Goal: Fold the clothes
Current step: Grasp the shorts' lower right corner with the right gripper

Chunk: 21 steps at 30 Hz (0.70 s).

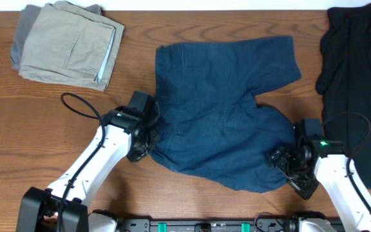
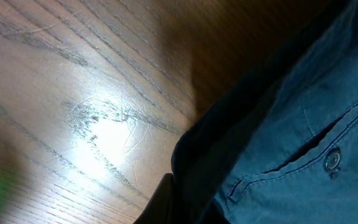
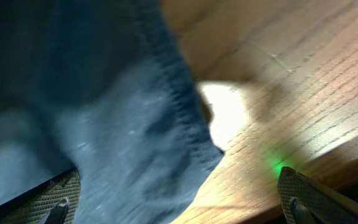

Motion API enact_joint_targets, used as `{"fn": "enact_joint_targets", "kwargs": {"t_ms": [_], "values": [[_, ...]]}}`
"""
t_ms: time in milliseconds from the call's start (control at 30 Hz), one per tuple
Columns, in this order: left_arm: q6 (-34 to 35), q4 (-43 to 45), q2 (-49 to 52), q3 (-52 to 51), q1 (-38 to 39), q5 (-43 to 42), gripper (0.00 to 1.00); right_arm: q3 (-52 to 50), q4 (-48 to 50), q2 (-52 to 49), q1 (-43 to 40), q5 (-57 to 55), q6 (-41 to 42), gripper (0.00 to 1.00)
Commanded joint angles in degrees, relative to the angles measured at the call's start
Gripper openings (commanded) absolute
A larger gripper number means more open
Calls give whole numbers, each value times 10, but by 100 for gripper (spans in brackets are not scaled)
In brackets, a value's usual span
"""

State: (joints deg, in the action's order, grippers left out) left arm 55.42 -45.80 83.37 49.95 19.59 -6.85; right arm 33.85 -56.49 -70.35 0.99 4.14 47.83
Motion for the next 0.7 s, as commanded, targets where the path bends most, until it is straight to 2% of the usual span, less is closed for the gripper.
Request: {"fn": "enact_joint_targets", "kwargs": {"t_ms": [0, 267, 300, 433, 467, 500, 567, 667], "values": [[-7, -2, -3, 10, -3, 16, 6, -12, 12, -14, 6, -9, 24, 99], [-8, -2, -3, 10, -3, 16, 6, -33, 56, -38, 6, 26, 23, 99], [-8, -2, -3, 10, -3, 16, 6, -35, 60, -41, 6, 26, 23, 96], [-9, -3, -3, 10, -3, 16, 6, -42, 75, -51, 6, 26, 23, 72], [-10, -2, -3, 10, -3, 16, 6, -43, 79, -52, 6, 26, 23, 63], [-14, -3, -3, 10, -3, 16, 6, -44, 81, -53, 6, 25, 23, 47], [-21, -3, -3, 10, -3, 16, 6, -45, 83, -53, 6, 25, 25, 23], [-36, -4, -3, 10, -3, 15, 6, -45, 84, -53, 6, 25, 25, 1]]}}
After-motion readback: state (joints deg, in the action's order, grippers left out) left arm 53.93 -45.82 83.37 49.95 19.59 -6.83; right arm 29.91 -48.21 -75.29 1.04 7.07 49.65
